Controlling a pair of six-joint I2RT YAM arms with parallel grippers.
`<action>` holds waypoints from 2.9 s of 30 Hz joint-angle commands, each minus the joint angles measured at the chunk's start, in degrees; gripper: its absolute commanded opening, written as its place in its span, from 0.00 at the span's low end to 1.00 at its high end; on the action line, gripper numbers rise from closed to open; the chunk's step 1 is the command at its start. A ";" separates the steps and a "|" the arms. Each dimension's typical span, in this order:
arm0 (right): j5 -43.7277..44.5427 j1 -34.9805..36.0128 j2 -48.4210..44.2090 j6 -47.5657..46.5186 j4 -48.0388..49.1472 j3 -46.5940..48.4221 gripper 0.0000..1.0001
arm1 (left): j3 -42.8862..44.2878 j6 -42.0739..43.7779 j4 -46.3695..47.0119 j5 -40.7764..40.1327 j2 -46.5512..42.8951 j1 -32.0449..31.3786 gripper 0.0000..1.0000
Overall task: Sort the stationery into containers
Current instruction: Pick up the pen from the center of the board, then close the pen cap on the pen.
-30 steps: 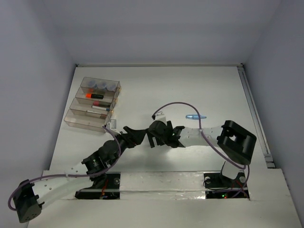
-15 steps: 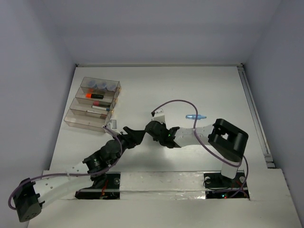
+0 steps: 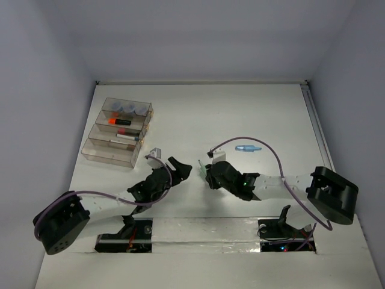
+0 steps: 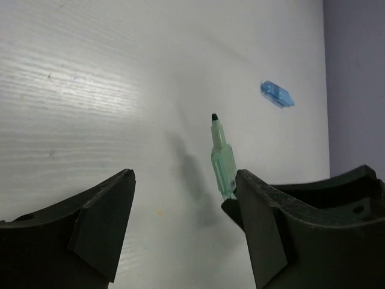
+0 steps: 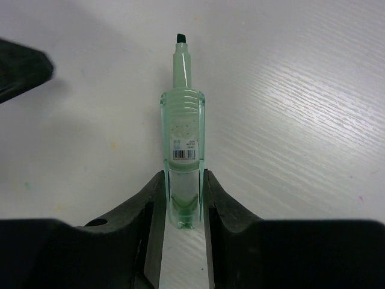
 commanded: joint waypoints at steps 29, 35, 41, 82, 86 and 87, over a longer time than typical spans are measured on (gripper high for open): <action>1.00 1.41 -3.21 -2.38 1.79 1.81 0.14 | 5.25 -1.16 20.61 7.92 12.66 1.91 0.46; 0.75 1.41 -4.61 -2.73 3.45 1.29 0.13 | 5.60 -0.54 17.00 6.95 10.72 1.91 0.51; -0.84 2.47 -6.19 -2.73 3.81 1.29 0.14 | 7.09 -0.89 19.90 9.23 15.20 1.91 0.50; -18.40 3.52 -16.12 1.40 -13.58 5.05 0.13 | 11.22 17.52 7.33 1.84 5.09 2.00 0.00; -22.19 3.52 -15.95 2.19 -24.37 11.47 0.09 | 12.98 27.48 8.91 12.03 6.41 2.00 0.00; -25.24 3.52 -15.86 2.37 -25.88 12.79 0.09 | 12.89 28.62 8.92 14.92 5.98 2.00 0.00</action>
